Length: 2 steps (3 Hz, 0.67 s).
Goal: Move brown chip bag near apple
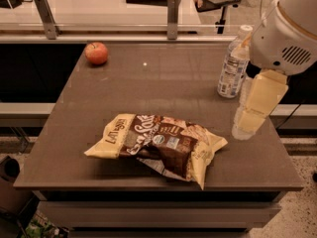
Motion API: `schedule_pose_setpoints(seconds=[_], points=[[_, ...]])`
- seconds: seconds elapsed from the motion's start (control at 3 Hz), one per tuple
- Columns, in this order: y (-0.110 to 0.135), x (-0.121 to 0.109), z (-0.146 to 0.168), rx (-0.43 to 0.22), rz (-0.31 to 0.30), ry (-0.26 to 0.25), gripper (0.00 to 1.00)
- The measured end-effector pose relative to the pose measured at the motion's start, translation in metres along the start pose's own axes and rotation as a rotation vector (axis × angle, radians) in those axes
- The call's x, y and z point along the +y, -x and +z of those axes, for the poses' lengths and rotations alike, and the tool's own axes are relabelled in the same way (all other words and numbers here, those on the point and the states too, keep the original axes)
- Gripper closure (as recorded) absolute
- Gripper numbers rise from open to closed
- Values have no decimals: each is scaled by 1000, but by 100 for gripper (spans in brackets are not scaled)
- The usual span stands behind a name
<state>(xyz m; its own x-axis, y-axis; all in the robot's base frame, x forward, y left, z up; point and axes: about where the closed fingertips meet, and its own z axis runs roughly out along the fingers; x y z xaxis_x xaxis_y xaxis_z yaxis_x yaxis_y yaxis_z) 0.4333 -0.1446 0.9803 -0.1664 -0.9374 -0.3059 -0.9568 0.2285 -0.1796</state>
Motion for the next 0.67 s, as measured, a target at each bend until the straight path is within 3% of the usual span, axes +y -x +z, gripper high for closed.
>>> schedule_pose_setpoints(seconds=[0.33, 0.67], points=[[22, 15, 41, -25, -9, 86, 0], [28, 28, 90, -65, 9, 169, 0]])
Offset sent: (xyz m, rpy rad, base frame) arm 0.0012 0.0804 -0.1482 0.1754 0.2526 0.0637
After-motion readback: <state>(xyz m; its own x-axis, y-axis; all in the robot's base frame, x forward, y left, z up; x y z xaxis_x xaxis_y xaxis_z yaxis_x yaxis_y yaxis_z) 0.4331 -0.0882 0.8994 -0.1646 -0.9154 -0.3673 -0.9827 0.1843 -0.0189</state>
